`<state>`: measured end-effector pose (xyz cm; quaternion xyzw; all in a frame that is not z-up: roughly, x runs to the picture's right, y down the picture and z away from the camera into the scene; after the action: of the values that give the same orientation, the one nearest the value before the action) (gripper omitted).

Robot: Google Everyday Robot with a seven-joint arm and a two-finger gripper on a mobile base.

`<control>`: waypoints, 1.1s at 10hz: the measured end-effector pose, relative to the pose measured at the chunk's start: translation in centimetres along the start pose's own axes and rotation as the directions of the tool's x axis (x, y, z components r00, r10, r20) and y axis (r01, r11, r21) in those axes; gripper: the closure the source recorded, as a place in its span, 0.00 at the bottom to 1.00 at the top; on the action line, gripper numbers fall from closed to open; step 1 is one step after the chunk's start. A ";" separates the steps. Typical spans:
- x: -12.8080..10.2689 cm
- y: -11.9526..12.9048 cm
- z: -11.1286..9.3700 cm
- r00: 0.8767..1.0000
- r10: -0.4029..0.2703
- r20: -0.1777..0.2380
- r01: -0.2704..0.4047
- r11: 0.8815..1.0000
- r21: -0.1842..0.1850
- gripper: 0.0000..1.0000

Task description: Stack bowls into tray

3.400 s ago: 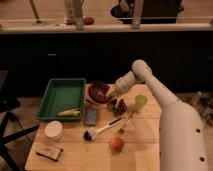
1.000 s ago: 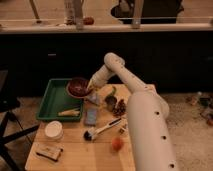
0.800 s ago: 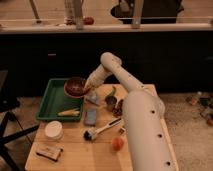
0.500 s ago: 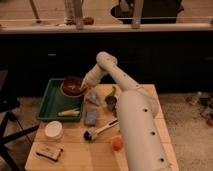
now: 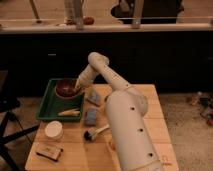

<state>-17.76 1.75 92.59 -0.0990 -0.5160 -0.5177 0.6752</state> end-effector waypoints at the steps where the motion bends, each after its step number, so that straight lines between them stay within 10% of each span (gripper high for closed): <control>1: 0.1 0.0 0.5 1.000 0.004 0.000 -0.004 1.000 -0.002 1.00; 11: 0.0 -1.1 4.3 0.999 -0.008 0.035 0.010 0.999 -0.039 1.00</control>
<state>-21.20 4.12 94.06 -0.1189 -0.5180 -0.5289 0.6617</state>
